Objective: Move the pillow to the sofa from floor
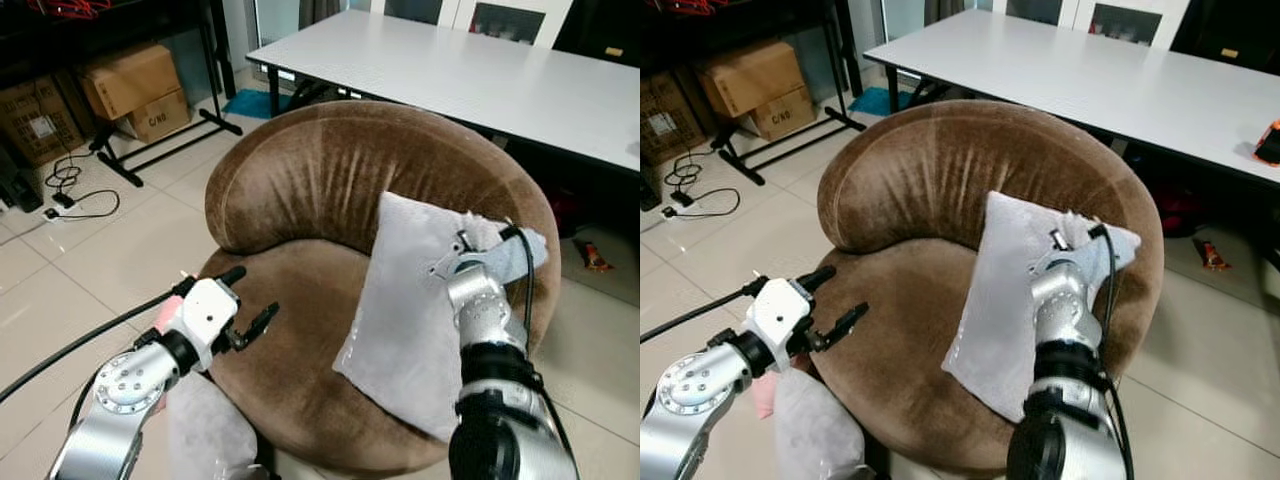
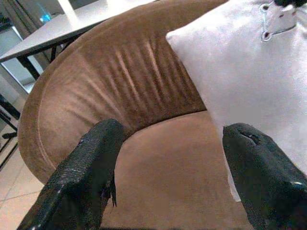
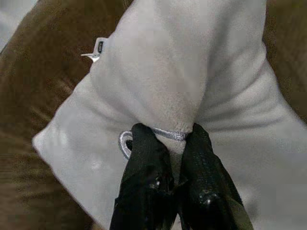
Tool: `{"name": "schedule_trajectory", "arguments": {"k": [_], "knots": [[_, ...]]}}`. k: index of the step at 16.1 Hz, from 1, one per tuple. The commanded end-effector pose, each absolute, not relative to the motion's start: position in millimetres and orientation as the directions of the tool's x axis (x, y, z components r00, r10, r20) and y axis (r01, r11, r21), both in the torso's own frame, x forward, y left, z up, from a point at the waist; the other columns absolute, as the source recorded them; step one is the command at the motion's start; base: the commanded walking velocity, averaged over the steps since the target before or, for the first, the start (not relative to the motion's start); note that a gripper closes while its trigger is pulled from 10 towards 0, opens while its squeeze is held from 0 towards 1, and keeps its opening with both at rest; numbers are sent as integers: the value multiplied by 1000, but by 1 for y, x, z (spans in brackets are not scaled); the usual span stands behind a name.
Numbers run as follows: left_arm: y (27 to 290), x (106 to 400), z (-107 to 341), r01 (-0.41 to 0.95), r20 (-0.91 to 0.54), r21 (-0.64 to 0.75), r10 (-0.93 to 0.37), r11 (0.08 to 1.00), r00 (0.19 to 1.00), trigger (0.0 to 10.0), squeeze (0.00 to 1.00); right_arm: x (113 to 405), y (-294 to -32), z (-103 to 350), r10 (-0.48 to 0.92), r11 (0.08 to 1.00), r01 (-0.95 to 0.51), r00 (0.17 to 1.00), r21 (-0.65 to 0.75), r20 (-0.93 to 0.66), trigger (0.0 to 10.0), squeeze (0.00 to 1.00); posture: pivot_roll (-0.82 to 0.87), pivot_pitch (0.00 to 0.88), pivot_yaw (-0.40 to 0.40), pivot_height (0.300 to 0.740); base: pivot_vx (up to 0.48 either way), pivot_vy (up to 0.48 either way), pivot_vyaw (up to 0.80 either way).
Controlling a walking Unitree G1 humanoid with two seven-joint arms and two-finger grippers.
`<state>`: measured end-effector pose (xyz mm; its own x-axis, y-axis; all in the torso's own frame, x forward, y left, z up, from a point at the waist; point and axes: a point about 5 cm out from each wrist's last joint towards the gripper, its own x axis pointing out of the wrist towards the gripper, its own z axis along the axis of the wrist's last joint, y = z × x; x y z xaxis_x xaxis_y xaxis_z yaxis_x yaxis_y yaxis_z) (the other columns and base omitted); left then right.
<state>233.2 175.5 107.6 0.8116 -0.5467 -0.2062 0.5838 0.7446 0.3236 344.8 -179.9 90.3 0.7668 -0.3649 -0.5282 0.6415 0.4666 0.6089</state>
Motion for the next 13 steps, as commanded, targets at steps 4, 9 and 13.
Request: {"name": "schedule_trajectory", "arguments": {"k": [4,9,13], "knots": [[176,231,110,608,-218,316,-567,729,794,10000,0,352,-194,88,-405,413,653,756,635,-514,10000,0,83,5,-4,740,0,0,0],[168,225,105,688,-263,198,-638,698,724,10000,0,353,-202,90,-445,435,596,794,675,-413,10000,1000,73,0,3,740,0,0,0],[163,227,104,709,-265,144,-663,690,700,10000,0,340,-207,100,-441,606,483,865,632,-238,10000,1000,49,0,14,740,0,0,0]]}}
